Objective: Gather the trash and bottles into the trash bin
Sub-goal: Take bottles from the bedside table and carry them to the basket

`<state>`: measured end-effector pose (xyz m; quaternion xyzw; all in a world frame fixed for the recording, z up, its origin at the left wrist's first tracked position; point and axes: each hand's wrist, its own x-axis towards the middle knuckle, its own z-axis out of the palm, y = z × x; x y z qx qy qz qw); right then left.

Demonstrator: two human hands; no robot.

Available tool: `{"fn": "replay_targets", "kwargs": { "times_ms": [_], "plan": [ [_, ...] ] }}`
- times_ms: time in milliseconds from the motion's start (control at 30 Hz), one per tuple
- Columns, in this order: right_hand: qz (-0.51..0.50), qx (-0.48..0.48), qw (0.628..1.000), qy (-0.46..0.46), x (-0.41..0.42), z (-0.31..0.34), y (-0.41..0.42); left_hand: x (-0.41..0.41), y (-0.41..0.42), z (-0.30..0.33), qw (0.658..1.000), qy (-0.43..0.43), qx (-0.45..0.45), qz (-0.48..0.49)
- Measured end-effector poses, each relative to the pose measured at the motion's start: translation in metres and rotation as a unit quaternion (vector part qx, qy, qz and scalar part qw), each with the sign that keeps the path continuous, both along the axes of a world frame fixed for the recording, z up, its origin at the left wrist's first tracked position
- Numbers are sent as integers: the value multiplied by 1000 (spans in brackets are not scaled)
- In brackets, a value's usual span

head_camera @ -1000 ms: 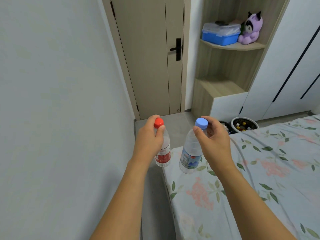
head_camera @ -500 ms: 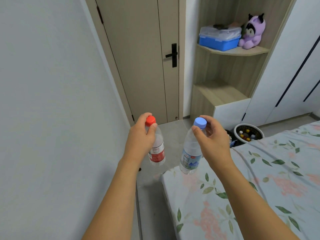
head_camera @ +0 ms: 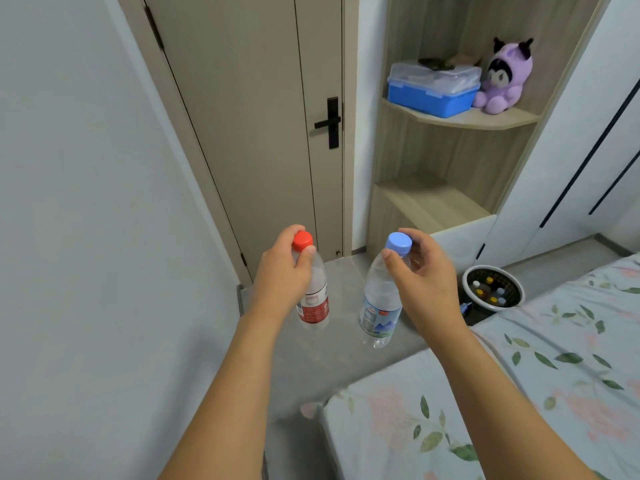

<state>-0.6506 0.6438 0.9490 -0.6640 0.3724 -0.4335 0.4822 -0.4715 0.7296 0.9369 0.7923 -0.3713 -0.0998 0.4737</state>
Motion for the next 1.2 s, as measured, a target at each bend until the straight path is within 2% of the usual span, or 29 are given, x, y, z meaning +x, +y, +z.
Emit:
{"fn": "replay_targets", "kwargs": {
  "times_ms": [400, 767, 1200],
  "plan": [
    [-26, 1, 1000, 9, 150, 0, -106, 147, -125, -6, 999, -12, 18, -40],
    [-41, -9, 999, -7, 214, 3, -178, 213, -189, -1, 998, -21, 12, -57],
    [-92, 6, 996, -14, 349, -8, -289, 345, -321, -10, 996, -14, 22, -91]
  ]
}}
